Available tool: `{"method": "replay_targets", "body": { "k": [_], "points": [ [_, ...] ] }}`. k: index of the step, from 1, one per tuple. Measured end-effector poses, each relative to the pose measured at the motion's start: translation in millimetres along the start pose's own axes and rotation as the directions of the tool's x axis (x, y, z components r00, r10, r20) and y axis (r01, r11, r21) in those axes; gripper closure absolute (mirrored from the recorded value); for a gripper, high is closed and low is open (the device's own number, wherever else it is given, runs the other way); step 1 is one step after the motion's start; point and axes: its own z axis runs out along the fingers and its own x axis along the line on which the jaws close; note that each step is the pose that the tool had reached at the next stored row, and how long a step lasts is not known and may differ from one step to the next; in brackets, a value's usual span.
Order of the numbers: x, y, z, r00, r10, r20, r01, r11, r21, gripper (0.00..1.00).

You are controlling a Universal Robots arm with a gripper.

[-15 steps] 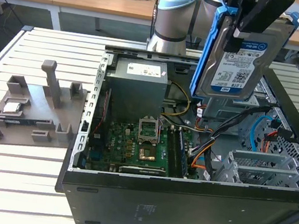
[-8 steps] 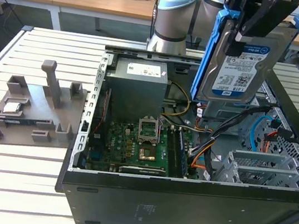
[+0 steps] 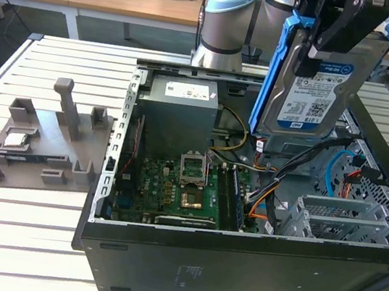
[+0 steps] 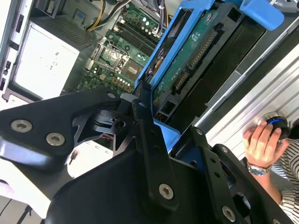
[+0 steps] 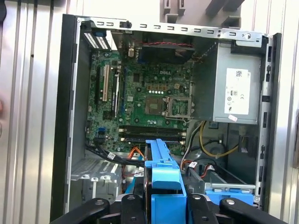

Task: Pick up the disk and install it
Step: 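Pick up the disk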

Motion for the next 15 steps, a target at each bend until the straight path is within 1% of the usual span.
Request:
{"method": "replay_targets", "body": {
  "k": [1, 8, 11, 15],
  "points": [
    [2.3, 0.0, 0.1, 1.0000, 0.000, 0.0001, 0.000, 1.0000, 0.0000, 0.63],
    [10.3, 0.2, 0.3, 1.0000, 0.000, 0.0000, 0.000, 1.0000, 0.0000, 0.63],
    [16.8, 0.3, 0.5, 1.0000, 0.000, 0.0000, 0.000, 1.0000, 0.0000, 0.63],
    [22.2, 0.3, 0.7, 1.0000, 0.000, 0.0001, 0.000, 1.0000, 0.0000, 0.63]
  ]
}}
